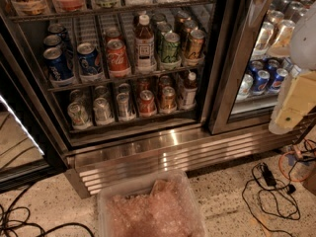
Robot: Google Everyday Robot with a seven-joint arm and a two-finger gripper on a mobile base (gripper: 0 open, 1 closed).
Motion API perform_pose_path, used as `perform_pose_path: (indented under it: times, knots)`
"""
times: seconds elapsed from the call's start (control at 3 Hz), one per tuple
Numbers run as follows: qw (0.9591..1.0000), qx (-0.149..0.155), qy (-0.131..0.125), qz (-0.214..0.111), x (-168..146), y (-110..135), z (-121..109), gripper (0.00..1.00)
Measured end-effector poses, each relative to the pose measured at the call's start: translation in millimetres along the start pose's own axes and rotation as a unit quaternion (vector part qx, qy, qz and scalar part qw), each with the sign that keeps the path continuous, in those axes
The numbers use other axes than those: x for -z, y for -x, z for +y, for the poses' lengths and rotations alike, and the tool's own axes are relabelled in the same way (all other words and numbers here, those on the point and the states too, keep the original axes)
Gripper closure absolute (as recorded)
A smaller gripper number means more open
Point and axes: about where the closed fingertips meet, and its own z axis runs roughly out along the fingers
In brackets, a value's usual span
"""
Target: Pick orange can from middle shelf of fridge
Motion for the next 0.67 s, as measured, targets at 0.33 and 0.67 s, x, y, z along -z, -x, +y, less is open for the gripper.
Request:
perform_pose_path:
  times: [0.33,0.67]
  knots:
    - [1.0,-0.001,-0.003,-0.005,-3.3,1.8,-1.6,0.0]
    - [1.0,-0.001,-0.003,-0.005,-3.4,1.8,-1.6,0.0]
